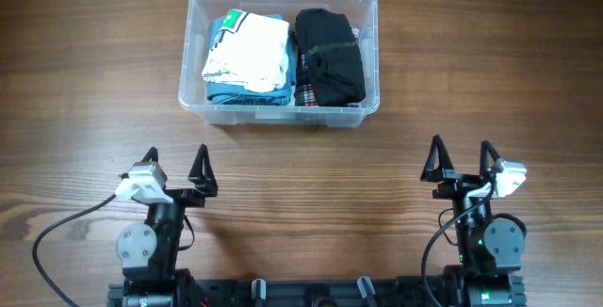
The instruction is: Pack container
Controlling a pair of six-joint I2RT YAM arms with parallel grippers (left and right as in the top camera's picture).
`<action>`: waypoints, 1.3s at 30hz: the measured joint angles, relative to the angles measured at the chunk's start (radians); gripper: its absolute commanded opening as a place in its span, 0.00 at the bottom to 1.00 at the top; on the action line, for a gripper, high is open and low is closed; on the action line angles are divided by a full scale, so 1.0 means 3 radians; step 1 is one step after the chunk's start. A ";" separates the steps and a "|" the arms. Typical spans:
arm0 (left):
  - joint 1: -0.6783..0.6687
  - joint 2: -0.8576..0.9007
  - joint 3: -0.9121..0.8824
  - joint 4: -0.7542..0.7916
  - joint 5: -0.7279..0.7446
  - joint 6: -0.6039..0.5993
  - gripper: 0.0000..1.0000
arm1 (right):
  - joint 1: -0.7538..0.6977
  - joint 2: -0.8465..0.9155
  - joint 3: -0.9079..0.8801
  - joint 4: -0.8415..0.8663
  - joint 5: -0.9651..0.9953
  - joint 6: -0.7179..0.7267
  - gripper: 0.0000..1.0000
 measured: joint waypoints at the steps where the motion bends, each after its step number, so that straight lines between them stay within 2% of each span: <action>1: 0.0000 0.0000 -0.0001 0.0000 0.0000 0.0000 1.00 | 0.0000 0.0000 0.0000 0.0000 -0.0046 0.0000 1.00; 9: 0.0000 0.0000 0.0000 0.0000 0.0000 0.0000 1.00 | 0.0000 0.0000 0.0000 -0.0009 -0.0149 -0.0150 1.00; 39: 0.0000 0.0000 0.0000 0.0000 0.0000 0.0000 1.00 | 0.0000 0.0000 0.0000 -0.0009 -0.0160 -0.0151 1.00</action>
